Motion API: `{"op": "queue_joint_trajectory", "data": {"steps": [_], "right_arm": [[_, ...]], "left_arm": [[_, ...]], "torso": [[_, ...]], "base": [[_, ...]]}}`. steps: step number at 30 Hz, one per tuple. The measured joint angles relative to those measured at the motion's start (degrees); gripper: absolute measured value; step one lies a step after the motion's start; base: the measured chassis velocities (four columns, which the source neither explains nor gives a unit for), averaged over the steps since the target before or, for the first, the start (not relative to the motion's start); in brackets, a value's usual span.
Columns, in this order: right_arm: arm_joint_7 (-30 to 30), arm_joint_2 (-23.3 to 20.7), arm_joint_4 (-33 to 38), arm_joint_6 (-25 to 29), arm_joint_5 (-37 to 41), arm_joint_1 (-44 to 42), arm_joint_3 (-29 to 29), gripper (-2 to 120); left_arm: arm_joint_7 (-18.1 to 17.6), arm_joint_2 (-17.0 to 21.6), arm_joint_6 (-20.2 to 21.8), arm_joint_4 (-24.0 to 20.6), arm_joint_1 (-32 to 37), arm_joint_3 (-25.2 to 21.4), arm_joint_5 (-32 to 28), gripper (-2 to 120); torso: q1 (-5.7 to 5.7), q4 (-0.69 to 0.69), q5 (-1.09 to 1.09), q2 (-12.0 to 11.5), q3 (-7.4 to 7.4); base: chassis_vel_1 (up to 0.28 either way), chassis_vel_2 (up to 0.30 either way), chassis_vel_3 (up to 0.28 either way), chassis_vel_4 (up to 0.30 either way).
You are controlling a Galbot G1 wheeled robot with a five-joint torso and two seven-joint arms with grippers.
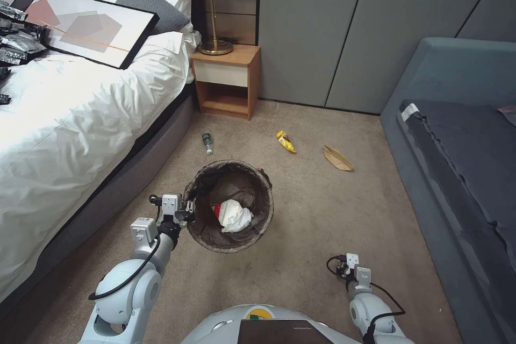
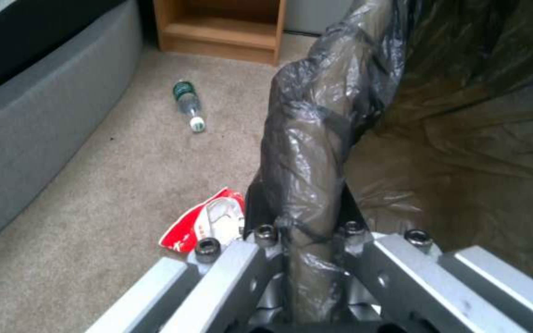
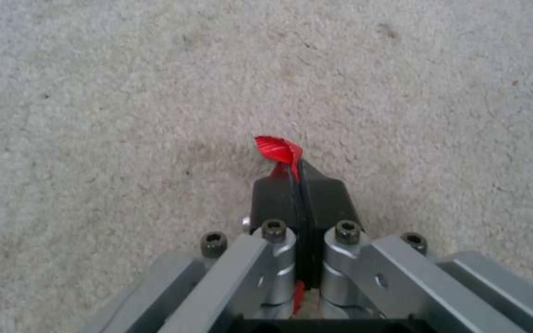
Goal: Pick up the trash bin, then pick up the garbage from the floor and place it into the trash bin.
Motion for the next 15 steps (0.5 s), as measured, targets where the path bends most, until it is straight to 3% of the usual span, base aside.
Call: {"op": "queue_joint_trajectory", "data": {"steps": [9,15], "right_arm": [[0.6,-0.1,2.0,1.3,-0.7,-1.0,0.4,0],[1.9,-0.2,9.5,3.3,-2.0,-3.0,1.0,0]], "left_arm": [[0.0,0.1,0.0,-0.2,0.1,0.1,0.0,0],[0.0,0.1,0.1,0.2,0.1,0.3,0.1,0]], "torso": [[0.00,-0.02,0.00,0.0,0.00],[0.00,0.00,-0.01,0.0,0.00]], "base": [[0.000,0.000,0.000,0.000],[0.000,0.000,0.000,0.000]]}}
